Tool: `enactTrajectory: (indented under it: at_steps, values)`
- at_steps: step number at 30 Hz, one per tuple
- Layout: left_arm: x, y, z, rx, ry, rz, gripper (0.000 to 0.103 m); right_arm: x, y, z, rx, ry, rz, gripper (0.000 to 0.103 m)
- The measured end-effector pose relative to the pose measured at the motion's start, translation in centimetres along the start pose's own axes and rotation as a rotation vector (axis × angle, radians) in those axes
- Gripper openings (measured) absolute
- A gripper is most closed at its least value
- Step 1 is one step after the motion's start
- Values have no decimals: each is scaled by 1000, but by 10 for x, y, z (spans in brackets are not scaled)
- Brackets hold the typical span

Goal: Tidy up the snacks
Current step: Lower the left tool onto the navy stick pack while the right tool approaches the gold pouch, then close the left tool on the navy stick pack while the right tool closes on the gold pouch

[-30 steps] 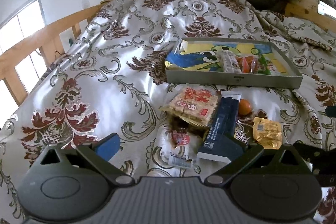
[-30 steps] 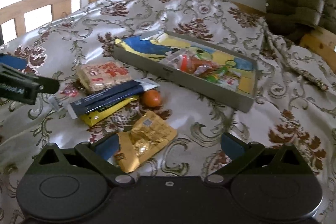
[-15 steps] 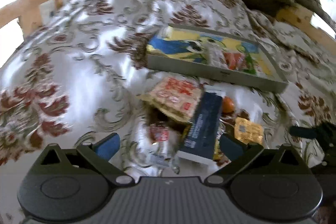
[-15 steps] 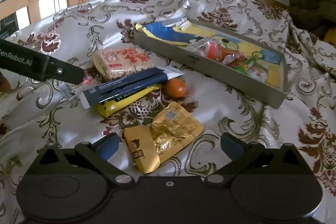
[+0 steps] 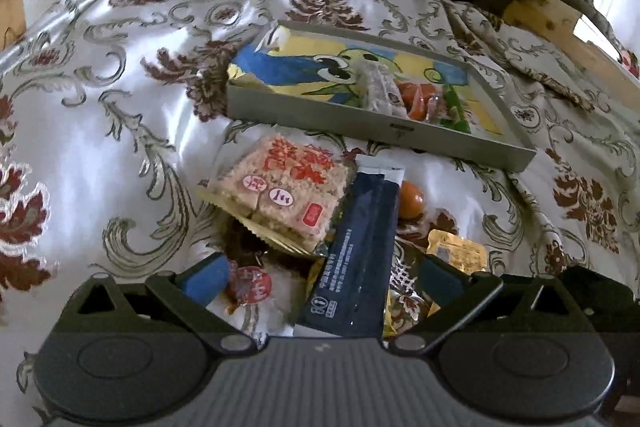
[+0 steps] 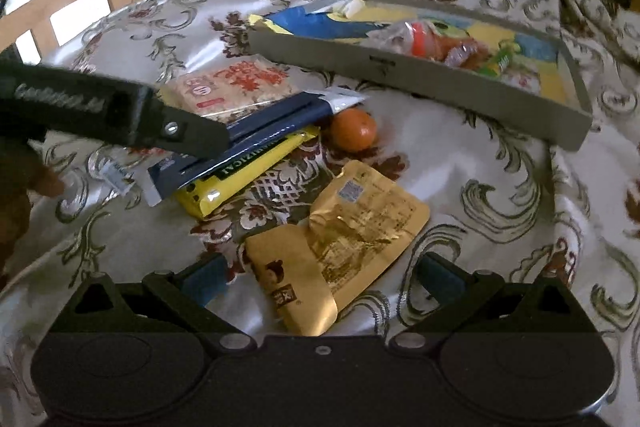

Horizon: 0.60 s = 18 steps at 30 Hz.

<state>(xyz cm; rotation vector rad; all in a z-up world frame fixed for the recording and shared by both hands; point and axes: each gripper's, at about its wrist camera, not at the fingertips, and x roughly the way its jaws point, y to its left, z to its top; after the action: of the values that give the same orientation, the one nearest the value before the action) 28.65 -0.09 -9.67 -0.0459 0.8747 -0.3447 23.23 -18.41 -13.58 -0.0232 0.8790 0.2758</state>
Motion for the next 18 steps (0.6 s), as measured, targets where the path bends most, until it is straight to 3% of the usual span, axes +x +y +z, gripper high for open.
enactTrajectory:
  at_steps: [5, 9, 14, 18]
  values:
    - [-2, -8, -4, 74, -5, -17, 89, 0, -10, 4, 82, 25, -38, 86]
    - [-2, -19, -8, 127, 9, -34, 73, -1, -11, 7, 88, 51, -56, 84]
    - [2, -25, -8, 173, 15, -47, 65, -4, -12, 9, 109, 77, -69, 81]
    - [15, -17, -2, 126, 48, -73, 65, -3, -13, 9, 106, 68, -61, 83]
